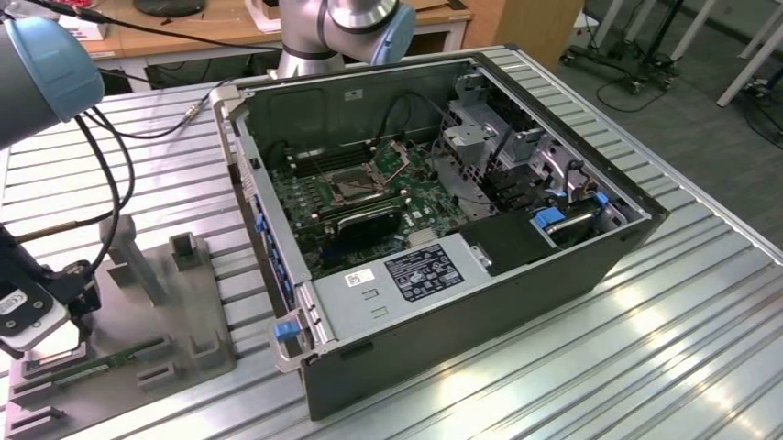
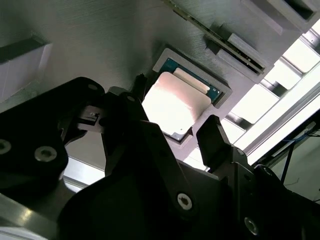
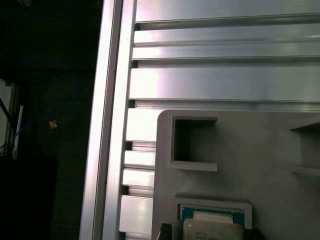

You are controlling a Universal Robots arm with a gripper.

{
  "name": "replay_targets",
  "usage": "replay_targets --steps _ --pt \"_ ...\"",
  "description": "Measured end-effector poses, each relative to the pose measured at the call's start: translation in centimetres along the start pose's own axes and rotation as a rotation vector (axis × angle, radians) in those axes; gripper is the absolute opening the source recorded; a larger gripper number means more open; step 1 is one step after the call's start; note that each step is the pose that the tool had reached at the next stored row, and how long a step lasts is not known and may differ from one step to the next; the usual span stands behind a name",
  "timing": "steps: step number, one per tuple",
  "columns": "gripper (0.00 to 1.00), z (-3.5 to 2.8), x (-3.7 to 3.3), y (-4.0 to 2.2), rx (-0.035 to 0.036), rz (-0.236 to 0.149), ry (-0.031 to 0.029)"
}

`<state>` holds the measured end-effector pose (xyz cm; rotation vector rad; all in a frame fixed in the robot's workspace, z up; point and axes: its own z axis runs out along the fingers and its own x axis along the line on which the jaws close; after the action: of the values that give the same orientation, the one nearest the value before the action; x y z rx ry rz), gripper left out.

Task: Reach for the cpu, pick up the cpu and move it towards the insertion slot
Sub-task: 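Pick up the cpu and move it towards the insertion slot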

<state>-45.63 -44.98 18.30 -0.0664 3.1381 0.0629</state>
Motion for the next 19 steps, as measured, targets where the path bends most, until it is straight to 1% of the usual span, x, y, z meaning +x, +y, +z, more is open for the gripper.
replay_targets --steps 5,9,13,19 --pt "0.68 0.10 0.00 -0.09 0.0001 0.031 -0.0013" --pt "0.68 0.31 0.00 -0.12 0.0004 0.033 -0.0012" --pt "0.68 0.34 -0.04 -0.12 0.0003 0.041 -0.0018" --pt "0.67 0.33 -0.05 -0.12 0.0004 0.041 -0.0017"
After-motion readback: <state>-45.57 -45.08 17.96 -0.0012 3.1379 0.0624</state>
